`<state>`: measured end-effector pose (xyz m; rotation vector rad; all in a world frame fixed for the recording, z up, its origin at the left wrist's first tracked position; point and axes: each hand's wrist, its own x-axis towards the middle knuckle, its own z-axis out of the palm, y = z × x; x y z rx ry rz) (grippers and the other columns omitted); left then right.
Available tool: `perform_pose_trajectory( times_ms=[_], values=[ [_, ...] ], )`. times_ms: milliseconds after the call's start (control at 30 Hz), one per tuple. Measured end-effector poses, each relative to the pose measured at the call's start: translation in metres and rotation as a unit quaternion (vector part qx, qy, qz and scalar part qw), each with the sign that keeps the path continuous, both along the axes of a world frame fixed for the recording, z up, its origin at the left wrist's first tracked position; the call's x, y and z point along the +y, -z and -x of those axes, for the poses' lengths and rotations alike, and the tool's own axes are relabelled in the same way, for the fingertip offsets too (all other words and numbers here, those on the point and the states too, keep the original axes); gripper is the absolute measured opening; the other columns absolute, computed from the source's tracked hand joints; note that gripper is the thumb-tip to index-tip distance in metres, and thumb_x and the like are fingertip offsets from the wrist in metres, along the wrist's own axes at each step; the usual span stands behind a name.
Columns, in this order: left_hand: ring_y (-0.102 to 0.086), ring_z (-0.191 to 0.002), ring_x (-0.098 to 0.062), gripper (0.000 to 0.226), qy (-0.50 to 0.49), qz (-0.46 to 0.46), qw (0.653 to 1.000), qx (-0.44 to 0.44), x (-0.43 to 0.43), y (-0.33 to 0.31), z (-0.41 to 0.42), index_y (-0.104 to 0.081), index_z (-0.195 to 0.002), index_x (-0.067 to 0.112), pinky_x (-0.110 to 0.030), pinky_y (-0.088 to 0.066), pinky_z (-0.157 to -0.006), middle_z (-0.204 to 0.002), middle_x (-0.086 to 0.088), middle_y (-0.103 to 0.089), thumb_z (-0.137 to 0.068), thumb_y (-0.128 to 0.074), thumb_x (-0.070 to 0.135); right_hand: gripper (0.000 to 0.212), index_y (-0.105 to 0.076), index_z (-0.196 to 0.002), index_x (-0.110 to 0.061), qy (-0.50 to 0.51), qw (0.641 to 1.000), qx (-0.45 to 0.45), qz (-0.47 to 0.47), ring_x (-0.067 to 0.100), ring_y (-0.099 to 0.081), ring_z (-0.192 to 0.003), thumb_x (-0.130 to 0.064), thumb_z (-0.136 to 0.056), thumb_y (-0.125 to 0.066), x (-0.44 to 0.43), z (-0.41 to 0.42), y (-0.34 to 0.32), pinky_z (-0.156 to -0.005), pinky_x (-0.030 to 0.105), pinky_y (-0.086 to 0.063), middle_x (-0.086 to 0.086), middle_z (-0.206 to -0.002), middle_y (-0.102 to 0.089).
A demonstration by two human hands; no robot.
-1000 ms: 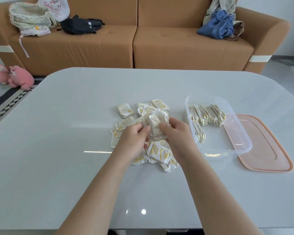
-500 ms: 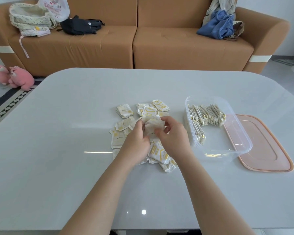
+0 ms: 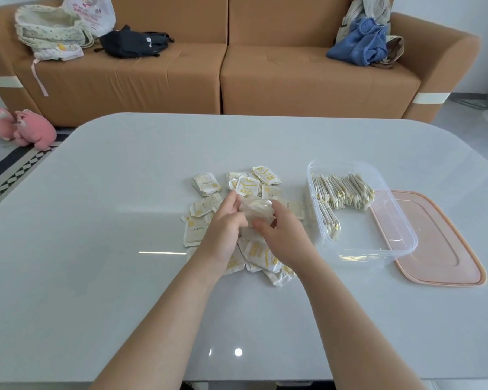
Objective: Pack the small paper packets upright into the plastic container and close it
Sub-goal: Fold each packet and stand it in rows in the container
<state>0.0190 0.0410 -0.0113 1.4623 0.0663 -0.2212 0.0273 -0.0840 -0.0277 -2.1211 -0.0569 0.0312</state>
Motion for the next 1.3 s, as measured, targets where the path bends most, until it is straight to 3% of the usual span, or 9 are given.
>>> perform_pose_trajectory(
  times_ms=[133,300,433,533,700,900,1000,1133,1300],
  values=[
    [-0.053,-0.108,-0.007,0.039,-0.003,0.064,0.998,0.010,-0.001,0.001,-0.001,-0.056,-0.105,0.025,-0.017,-0.047,-0.083,-0.117,0.006,-0.054,-0.079,-0.036,0.004,0.020,-0.046,-0.110,-0.016,-0.003,1.000,0.021,0.011,0.017,-0.045,-0.080,-0.018,-0.094,-0.056,-0.001,0.000,0.006,-0.072,0.027,-0.036,-0.012,-0.077,-0.044],
    [-0.048,-0.127,-0.009,0.047,-0.023,0.124,0.992,0.006,0.000,0.002,-0.001,-0.044,-0.139,0.014,-0.022,-0.043,-0.096,-0.140,0.001,-0.049,-0.094,-0.032,0.012,0.015,-0.056,-0.094,-0.009,0.047,0.999,-0.018,-0.012,0.021,-0.053,-0.074,-0.017,-0.085,-0.066,-0.003,0.000,0.003,-0.064,0.025,-0.040,0.007,-0.078,-0.060],
    [-0.056,-0.089,-0.003,0.029,-0.007,0.114,0.993,0.019,-0.003,0.000,0.000,-0.055,-0.090,0.023,-0.020,-0.043,-0.082,-0.090,0.010,-0.062,-0.098,-0.029,0.014,0.014,-0.055,-0.095,-0.016,0.037,0.999,-0.004,0.004,0.014,-0.048,-0.075,-0.024,-0.088,-0.064,-0.004,-0.001,0.008,-0.063,0.021,-0.037,-0.004,-0.086,-0.051],
    [-0.056,-0.096,0.002,0.025,-0.010,0.107,0.994,0.031,-0.006,0.004,0.000,-0.055,-0.102,0.026,-0.018,-0.043,-0.088,-0.099,0.014,-0.061,-0.100,-0.030,0.020,0.026,-0.051,-0.113,-0.011,0.015,0.999,0.016,0.040,0.016,-0.045,-0.092,-0.022,-0.091,-0.060,-0.003,0.000,0.015,-0.078,0.025,-0.034,-0.001,-0.105,-0.045],
    [-0.067,-0.084,0.006,0.033,0.000,0.085,0.996,0.021,-0.009,0.001,0.003,-0.064,-0.093,0.026,-0.011,-0.051,-0.070,-0.086,0.017,-0.074,-0.102,-0.032,0.022,0.014,-0.058,-0.097,-0.009,0.036,0.997,-0.032,0.057,0.021,-0.054,-0.077,-0.018,-0.087,-0.064,-0.005,0.002,0.010,-0.060,0.022,-0.036,0.006,-0.091,-0.060],
    [-0.058,-0.102,0.007,0.030,-0.024,0.099,0.995,0.006,-0.008,-0.001,0.007,-0.061,-0.106,0.026,-0.017,-0.044,-0.092,-0.100,0.021,-0.070,-0.102,-0.031,0.023,0.011,-0.064,-0.091,-0.015,0.054,0.993,-0.072,0.070,0.005,-0.047,-0.060,-0.015,-0.082,-0.069,-0.006,0.005,0.008,-0.059,0.007,-0.035,-0.003,-0.082,-0.050],
    [-0.040,-0.136,-0.010,0.044,-0.028,0.149,0.988,0.003,-0.005,-0.004,0.010,-0.044,-0.141,0.016,-0.033,-0.027,-0.117,-0.145,0.002,-0.048,-0.102,-0.027,0.026,0.034,-0.064,-0.117,-0.019,0.034,0.996,-0.052,0.063,0.002,-0.048,-0.065,-0.015,-0.084,-0.069,-0.007,0.006,0.010,-0.064,0.001,-0.034,0.000,-0.100,-0.052],
    [-0.038,-0.139,-0.019,0.046,-0.045,0.209,0.977,0.002,-0.003,-0.004,0.008,-0.042,-0.143,0.015,-0.040,-0.022,-0.119,-0.150,-0.011,-0.041,-0.100,-0.028,0.026,0.045,-0.054,-0.132,-0.015,0.006,0.997,-0.043,0.071,0.007,-0.045,-0.079,-0.012,-0.088,-0.064,-0.008,0.008,0.010,-0.069,0.008,-0.030,0.001,-0.114,-0.049],
    [-0.038,-0.138,-0.019,0.048,-0.040,0.175,0.984,0.007,-0.004,0.005,0.003,-0.041,-0.142,0.013,-0.038,-0.024,-0.118,-0.151,-0.009,-0.040,-0.100,-0.028,0.030,0.033,-0.064,-0.112,-0.016,0.044,0.995,-0.058,0.061,0.012,-0.055,-0.078,-0.016,-0.080,-0.071,-0.007,0.008,0.010,-0.064,0.010,-0.035,-0.002,-0.099,-0.064]
  ],
)
